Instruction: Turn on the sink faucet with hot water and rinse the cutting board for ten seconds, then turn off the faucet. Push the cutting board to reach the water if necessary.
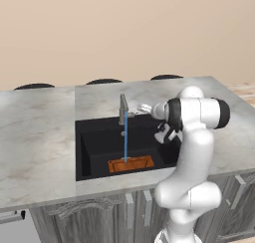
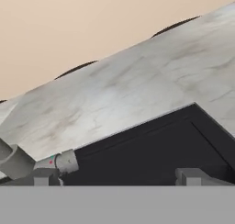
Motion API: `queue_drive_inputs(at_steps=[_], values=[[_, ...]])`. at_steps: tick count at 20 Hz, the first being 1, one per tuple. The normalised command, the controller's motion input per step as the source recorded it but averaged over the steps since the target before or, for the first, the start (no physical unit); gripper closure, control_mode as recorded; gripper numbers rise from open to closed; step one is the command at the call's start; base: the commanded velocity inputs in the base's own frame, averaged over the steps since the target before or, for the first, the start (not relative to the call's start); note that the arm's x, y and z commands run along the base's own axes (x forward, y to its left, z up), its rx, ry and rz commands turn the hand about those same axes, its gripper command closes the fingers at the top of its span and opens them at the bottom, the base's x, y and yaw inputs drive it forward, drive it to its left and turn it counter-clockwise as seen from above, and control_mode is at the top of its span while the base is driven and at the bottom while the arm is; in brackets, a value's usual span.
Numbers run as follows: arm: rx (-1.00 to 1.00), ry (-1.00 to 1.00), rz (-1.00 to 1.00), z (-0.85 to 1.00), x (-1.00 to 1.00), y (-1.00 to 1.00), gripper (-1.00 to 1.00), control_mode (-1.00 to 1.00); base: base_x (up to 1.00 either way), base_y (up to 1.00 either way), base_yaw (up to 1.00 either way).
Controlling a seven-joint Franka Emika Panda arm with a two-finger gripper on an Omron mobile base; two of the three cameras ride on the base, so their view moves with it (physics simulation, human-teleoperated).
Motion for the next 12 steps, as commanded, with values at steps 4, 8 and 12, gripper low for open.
queue_drive_inputs(at_steps=[4, 8, 12], values=[[0.0, 0.18, 0.03, 0.81, -0.16, 0.0, -1.0, -1.0, 0.0, 0.0, 0.0], [0.0, 0.21, 0.06, 0.72, -0.14, 0.0, -1.0, -1.0, 0.0, 0.0, 0.0], [0.0, 0.24, 0.19, 0.57, -0.06, -0.3, -1.0, -1.0, 0.0, 0.0, 0.0]])
